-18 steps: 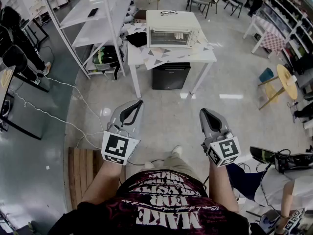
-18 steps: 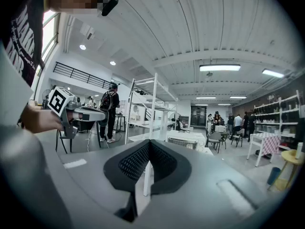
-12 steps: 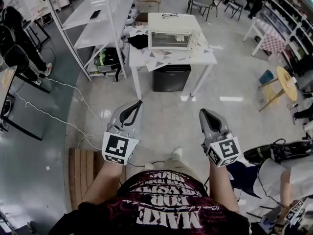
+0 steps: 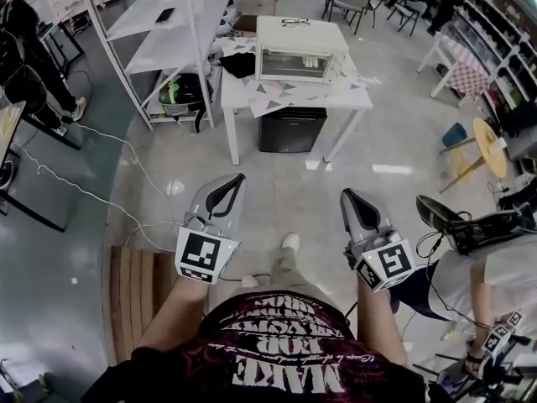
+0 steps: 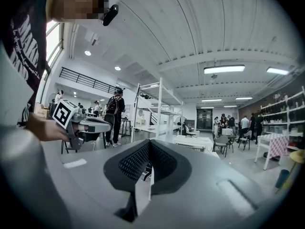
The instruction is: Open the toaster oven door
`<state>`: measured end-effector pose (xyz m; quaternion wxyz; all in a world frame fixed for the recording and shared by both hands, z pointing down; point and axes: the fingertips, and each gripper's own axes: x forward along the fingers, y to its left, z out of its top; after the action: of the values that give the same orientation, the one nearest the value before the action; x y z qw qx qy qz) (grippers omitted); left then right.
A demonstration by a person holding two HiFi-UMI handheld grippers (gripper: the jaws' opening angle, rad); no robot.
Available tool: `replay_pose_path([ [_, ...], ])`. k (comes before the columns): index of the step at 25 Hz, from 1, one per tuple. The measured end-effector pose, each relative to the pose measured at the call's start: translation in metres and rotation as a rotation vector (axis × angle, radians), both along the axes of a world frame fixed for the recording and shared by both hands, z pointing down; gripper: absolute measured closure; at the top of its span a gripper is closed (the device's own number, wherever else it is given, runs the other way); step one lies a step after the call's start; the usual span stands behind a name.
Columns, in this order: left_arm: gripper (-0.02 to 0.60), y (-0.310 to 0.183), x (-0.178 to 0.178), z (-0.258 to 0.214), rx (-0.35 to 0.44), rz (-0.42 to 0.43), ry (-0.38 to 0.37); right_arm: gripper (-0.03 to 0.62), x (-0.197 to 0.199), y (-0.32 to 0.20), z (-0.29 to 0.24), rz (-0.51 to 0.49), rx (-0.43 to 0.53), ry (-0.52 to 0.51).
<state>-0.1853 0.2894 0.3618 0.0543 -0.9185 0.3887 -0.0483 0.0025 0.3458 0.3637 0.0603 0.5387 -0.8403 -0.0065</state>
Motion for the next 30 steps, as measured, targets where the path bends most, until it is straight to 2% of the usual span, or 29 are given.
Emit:
replay_pose_path([
  [4,0.581,-0.005,-0.004,-0.002,0.009,-0.017,-0.006,0.566,-0.013,-0.007,-0.006,-0.051,0.012,0.028],
  [9,0.58,-0.02,-0.008,0.01,-0.064,-0.054,0.01,0.568,-0.01,-0.024,-0.006,-0.065,0.016,0.009],
  [20,0.576,-0.07,0.003,-0.004,-0.01,-0.054,0.011,0.567,-0.004,-0.094,0.001,-0.092,-0.014,-0.023],
  [30,0.575,-0.113,0.034,0.035,-0.128,0.004,0.038,0.568,0.019,-0.13,0.031,-0.063,-0.107,-0.002],
])
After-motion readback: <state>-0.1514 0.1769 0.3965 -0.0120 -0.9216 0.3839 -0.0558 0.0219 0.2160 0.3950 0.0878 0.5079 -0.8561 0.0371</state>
